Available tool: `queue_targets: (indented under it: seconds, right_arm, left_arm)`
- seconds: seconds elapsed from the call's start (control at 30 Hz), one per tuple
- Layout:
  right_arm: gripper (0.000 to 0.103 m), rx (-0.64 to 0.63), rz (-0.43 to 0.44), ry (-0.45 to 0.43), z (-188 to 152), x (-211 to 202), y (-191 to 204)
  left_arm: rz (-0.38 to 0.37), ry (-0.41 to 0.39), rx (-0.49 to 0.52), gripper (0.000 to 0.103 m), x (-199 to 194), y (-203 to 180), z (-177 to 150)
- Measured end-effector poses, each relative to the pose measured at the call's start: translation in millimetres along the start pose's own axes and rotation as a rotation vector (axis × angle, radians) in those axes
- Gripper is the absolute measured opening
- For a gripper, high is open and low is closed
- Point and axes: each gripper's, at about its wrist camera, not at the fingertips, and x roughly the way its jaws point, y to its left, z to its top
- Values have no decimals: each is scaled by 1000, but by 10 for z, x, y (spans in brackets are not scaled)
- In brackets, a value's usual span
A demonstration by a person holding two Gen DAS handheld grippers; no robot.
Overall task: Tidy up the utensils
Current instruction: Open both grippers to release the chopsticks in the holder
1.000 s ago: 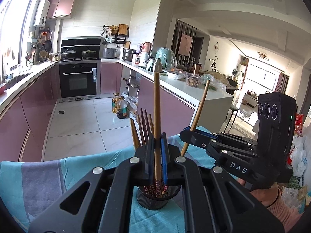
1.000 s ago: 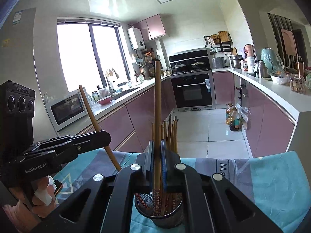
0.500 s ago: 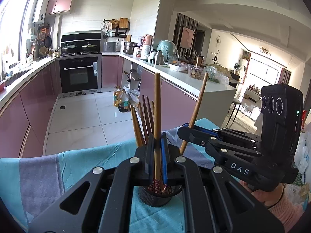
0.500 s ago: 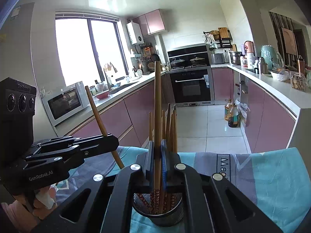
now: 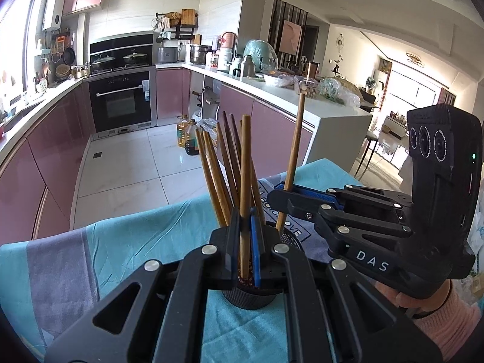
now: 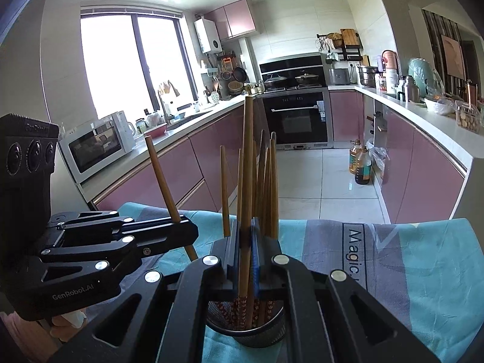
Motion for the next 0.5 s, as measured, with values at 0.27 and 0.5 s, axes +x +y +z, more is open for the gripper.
queue_targets:
  seconds: [0.27,0.5]
  right_arm:
    - [8,21,-10,29,-55,97,-48]
    - [12,23,-3,28,-96,53,-44]
  left_arm:
    - [11,42,-34,13,177,80,-81]
    - [20,17,-84,33,77,207,-219]
